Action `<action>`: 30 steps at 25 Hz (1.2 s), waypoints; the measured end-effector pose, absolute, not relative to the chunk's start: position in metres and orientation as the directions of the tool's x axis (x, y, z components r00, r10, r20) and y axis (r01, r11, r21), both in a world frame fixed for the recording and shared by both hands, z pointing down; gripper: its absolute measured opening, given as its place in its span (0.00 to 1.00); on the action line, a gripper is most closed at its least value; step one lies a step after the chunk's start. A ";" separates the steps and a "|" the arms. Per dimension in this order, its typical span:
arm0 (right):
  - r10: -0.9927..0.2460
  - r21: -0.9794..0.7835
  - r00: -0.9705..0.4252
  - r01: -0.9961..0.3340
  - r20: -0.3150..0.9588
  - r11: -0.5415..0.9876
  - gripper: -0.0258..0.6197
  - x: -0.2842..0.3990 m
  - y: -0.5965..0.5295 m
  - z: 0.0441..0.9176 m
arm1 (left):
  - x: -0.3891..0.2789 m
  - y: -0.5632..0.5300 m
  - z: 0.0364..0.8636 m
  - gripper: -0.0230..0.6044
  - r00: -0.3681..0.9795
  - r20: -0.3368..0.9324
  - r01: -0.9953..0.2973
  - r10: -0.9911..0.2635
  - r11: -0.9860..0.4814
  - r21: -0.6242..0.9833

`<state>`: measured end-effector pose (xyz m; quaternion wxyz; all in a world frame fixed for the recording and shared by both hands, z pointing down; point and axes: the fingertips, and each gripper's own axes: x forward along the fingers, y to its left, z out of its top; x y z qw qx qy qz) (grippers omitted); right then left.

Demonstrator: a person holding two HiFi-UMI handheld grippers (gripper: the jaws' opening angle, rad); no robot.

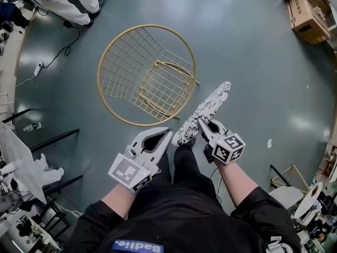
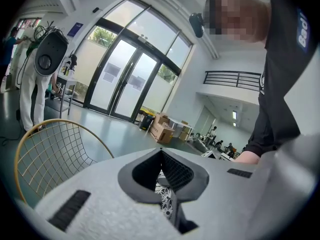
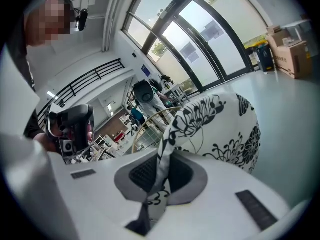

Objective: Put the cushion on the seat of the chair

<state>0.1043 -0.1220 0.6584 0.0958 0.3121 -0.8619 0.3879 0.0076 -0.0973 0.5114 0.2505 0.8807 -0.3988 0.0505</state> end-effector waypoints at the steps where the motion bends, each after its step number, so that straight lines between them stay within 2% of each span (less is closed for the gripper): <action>1: -0.462 -0.611 -0.787 -0.612 0.409 0.502 0.09 0.099 -0.125 0.663 | 0.004 -0.098 0.515 0.06 0.675 0.289 -0.729 -0.679 -0.552 0.404; 19: -0.352 -0.630 -0.843 -0.538 0.406 0.561 0.09 -0.053 -0.202 0.727 | -0.102 -0.119 0.565 0.06 0.589 0.328 -0.783 -0.739 -0.421 0.457; 30: -0.306 -0.677 -0.855 -0.519 0.420 0.522 0.09 -0.130 -0.224 0.780 | -0.155 -0.120 0.604 0.06 0.547 0.365 -0.811 -0.753 -0.370 0.453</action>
